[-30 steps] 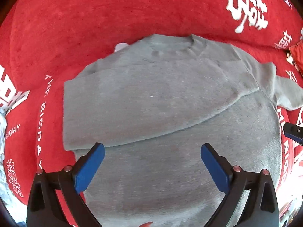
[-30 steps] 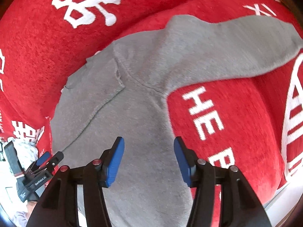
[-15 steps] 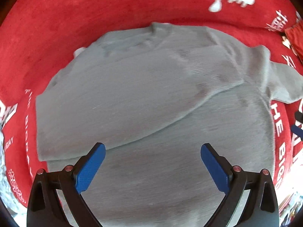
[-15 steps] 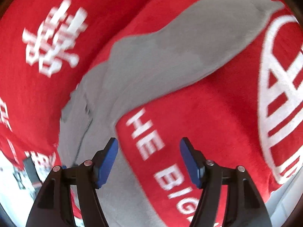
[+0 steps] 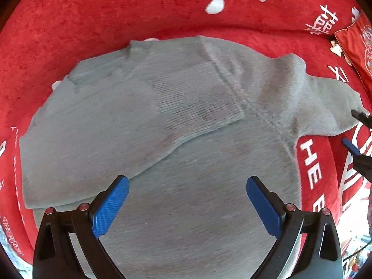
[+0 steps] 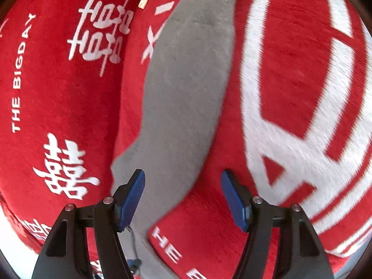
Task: Fold small clothes
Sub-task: 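Move the right gripper to the other sleeve and grasp its cuff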
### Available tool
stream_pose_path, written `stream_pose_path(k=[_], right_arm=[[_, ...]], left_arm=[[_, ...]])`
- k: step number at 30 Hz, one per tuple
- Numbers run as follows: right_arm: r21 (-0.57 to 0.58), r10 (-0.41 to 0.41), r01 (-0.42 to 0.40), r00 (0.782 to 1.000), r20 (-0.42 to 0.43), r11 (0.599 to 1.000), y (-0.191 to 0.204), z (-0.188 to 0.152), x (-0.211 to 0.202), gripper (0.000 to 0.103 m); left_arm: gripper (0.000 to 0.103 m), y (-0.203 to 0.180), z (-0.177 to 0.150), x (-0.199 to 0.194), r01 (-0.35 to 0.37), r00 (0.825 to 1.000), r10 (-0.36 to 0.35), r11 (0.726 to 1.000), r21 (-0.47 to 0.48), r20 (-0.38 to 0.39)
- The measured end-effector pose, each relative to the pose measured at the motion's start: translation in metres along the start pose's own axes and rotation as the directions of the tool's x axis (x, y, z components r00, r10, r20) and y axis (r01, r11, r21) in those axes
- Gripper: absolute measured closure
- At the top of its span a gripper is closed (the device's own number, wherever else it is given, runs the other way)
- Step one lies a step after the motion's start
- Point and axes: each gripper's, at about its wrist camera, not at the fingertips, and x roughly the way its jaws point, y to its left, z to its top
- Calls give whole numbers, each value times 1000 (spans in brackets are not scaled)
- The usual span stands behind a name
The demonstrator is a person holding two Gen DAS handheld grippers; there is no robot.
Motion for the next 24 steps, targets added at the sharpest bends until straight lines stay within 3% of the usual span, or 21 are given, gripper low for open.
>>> stream_pose_path(k=[13,14,15,17,19,24], right_arm=[[77,128,-133,990,67,988,9,26,6,31],[94,134,-140,989,68,986,7,27,7,36],[114,140,-147,988,66,983,5,27,8,61],[151,156,-163,986,53,975,-1,28,11,96],[169,214,-220,975,54,961,-1,27,11,96],[93,316,-318,948,33,944,30,23,5,96]], left_arm=[[1,-17,9,4,-25,1000,25,999,-33,18],[1,-15,11,3,-27,999,28,999,-39,20],[1,-13,10,3,-28,999,29,999,-43,20],[1,-9,9,3,-27,1000,28,998,-53,10],[1,-5,9,4,-23,1000,23,998,-62,5],[1,16,6,1,-26,999,27,998,-63,18]])
